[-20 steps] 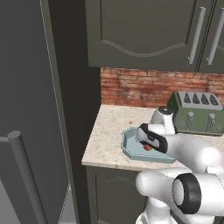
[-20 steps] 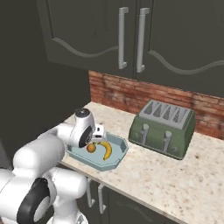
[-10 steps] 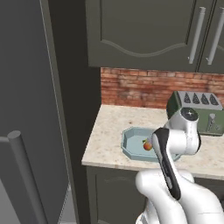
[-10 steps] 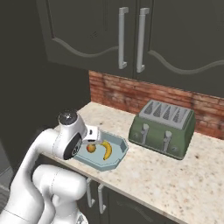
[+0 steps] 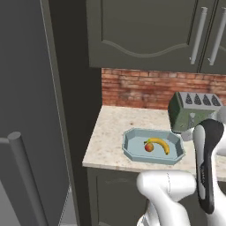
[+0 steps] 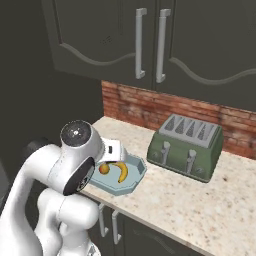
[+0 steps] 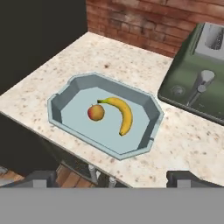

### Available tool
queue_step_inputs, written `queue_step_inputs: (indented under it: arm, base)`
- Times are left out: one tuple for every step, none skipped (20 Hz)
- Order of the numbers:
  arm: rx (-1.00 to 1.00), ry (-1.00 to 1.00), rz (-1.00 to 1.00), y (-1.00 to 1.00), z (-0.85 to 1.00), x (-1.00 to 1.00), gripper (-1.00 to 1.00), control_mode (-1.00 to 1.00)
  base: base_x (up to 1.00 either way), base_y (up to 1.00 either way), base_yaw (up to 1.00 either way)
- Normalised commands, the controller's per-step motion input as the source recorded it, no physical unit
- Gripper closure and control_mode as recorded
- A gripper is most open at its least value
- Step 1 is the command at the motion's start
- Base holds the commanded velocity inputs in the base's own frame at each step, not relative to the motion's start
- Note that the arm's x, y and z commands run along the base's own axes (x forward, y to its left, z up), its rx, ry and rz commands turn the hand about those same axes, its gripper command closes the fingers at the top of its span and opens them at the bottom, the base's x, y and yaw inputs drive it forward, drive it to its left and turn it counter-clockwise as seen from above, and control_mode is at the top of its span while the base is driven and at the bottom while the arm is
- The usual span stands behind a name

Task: Pick the banana and apple from the fridge and place them inside the tupperware on the counter.

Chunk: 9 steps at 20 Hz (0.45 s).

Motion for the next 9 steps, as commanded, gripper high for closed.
queue_step_inputs:
  arm:
    - [0.0, -0.16, 0.0, -0.48, 0.47, -1.0, -1.0, -1.0]
    - [0.0, -0.17, 0.0, -0.5, 0.41, -1.0, -1.0, -1.0]
    - [0.0, -0.19, 0.0, -0.51, 0.4, -1.0, -1.0, -1.0]
    - [0.0, -0.18, 0.0, -0.48, 0.44, -1.0, -1.0, -1.0]
    - [0.0, -0.17, 0.0, -0.45, 0.44, -1.0, -1.0, -1.0]
    - [0.0, -0.17, 0.0, -0.42, 0.44, -1.0, -1.0, -1.0]
    - [0.0, -0.16, -0.01, -0.39, 0.45, -1.0, -1.0, -1.0]
    - [0.0, -0.15, -0.01, -0.33, 0.46, -1.0, -1.0, -1.0]
    - [0.0, -0.15, -0.01, -0.3, 0.46, -0.96, -1.0, -1.0]
  base:
    - [0.0, 0.0, 0.0]
    - [0.0, 0.0, 0.0]
    - [0.0, 0.0, 0.0]
    - [0.0, 0.0, 0.0]
    - [0.0, 0.0, 0.0]
    - [0.0, 0.0, 0.0]
    - [0.0, 0.0, 0.0]
    - [0.0, 0.0, 0.0]
    - [0.0, 0.0, 0.0]
